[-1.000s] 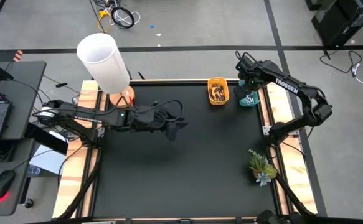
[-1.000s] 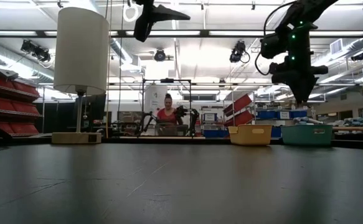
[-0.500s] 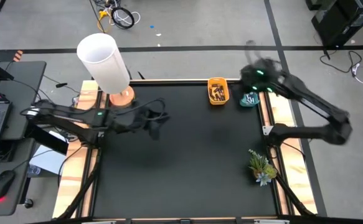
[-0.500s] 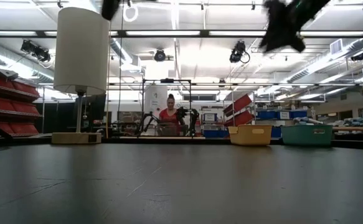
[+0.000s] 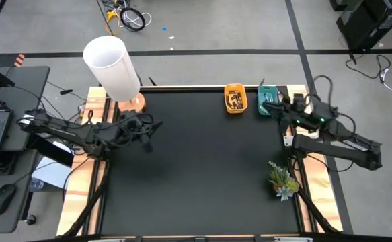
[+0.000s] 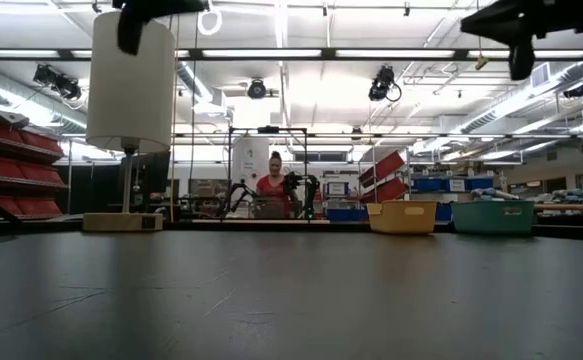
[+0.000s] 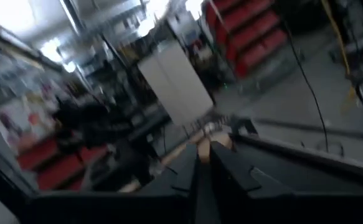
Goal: Sort batteries
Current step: Return to Home Position
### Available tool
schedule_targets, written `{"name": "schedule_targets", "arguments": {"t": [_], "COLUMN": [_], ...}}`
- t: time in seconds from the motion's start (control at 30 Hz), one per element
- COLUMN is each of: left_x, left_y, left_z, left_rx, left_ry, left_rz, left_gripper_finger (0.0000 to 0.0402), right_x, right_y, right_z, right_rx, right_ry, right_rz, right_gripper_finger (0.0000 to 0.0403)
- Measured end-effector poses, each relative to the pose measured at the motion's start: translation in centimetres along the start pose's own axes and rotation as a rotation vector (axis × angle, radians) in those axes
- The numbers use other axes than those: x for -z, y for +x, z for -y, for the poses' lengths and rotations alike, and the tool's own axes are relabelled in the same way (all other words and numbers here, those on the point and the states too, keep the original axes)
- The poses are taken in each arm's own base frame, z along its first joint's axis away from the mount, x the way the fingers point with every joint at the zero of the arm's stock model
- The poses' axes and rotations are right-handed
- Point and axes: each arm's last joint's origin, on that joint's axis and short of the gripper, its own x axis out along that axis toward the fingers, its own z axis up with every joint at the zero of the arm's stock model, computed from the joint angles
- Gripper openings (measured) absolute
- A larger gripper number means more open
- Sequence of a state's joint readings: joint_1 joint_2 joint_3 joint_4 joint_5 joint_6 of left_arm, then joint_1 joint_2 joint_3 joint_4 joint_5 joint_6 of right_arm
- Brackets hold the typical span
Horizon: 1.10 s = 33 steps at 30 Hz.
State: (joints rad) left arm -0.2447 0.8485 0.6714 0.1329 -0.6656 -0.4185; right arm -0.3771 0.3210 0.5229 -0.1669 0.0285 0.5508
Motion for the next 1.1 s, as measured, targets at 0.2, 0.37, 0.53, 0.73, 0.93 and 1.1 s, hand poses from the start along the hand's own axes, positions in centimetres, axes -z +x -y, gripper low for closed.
{"name": "schedule_targets", "arguments": {"t": [0.2, 0.37, 0.53, 0.73, 0.93, 1.1], "left_x": [0.4, 0.4, 1.7, 3.1, 3.9, 5.5], "left_y": [-2.2, -3.9, -5.0, -5.4, -5.1, -4.8], "left_z": [-2.2, -3.6, -5.1, -6.5, -7.2, -8.6], "left_rx": [-0.142, -0.124, -0.085, -0.076, -0.063, -0.048], "left_ry": [-0.029, -0.065, -0.095, -0.111, -0.06, -0.065], "left_rz": [0.095, 0.121, 0.133, 0.189, 0.278, 0.346], "left_gripper_finger": [0.0012, 0.0005, 0.0003, 0.0002, 0.0001, 0.0001], "right_x": [0.4, 0.4, 0.7, 2.7, 6.2, 6.4], "right_y": [-2.5, -4.9, -4.4, -3.0, -1.8, -1.5], "right_z": [0.4, 0.7, 0.8, 1.9, 4.2, 4.7], "right_rx": [-0.029, -0.041, -0.041, -0.097, -0.19, -0.077], "right_ry": [-0.037, -0.047, -0.085, -0.054, -0.052, -0.159], "right_rz": [0.144, 0.277, 0.26, 0.329, 0.582, 0.568], "right_gripper_finger": [0.0008, 0.0009, 0.0004, 0.0002, 0.0002, 0.0002]}}
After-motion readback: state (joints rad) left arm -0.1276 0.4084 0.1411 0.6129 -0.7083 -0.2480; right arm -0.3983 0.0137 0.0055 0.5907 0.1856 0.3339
